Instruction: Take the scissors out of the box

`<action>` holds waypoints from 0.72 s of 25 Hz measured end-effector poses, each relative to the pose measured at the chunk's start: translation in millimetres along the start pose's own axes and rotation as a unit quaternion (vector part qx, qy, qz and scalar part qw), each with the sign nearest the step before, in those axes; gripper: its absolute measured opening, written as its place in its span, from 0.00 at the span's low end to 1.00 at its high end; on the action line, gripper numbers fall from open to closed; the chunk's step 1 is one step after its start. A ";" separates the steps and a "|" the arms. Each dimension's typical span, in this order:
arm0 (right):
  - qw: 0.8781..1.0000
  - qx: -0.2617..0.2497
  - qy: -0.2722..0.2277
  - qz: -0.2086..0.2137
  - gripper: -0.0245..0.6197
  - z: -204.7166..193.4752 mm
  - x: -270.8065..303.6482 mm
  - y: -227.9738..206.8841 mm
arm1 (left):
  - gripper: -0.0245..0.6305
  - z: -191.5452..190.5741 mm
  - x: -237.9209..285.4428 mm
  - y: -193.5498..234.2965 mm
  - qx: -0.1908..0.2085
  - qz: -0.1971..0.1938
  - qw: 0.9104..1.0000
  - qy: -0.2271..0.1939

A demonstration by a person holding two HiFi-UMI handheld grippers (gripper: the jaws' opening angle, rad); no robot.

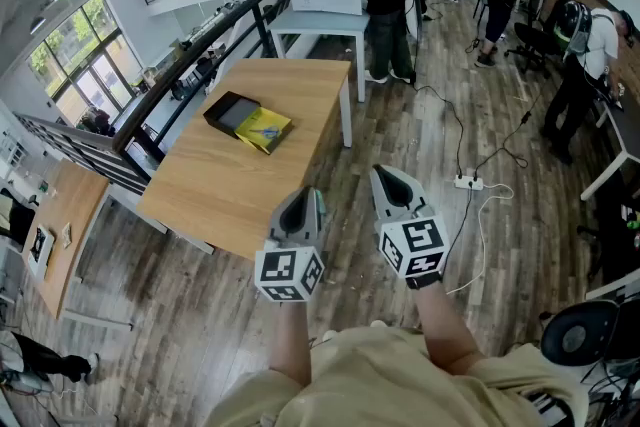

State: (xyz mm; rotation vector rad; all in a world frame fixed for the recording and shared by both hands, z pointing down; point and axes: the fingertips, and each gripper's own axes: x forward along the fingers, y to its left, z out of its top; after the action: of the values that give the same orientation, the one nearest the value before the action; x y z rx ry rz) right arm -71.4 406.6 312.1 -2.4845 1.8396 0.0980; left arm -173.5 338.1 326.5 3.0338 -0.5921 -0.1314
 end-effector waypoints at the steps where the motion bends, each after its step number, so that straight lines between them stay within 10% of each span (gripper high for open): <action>1: 1.000 -0.002 -0.002 -0.001 0.05 1.7 0.4 -5.1 | 0.05 2.1 4.5 -3.6 0.004 -0.004 1.000 -0.002; 18: 0.998 0.066 -0.001 -0.006 0.05 -29.4 -27.6 -91.2 | 0.05 -38.9 54.3 -60.7 0.048 0.014 0.999 0.015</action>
State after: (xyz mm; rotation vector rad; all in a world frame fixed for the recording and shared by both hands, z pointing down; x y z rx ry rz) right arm 8.4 457.2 343.8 -2.4058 1.7671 -0.0209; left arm -97.1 375.0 357.4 3.1118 -0.6562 -0.0586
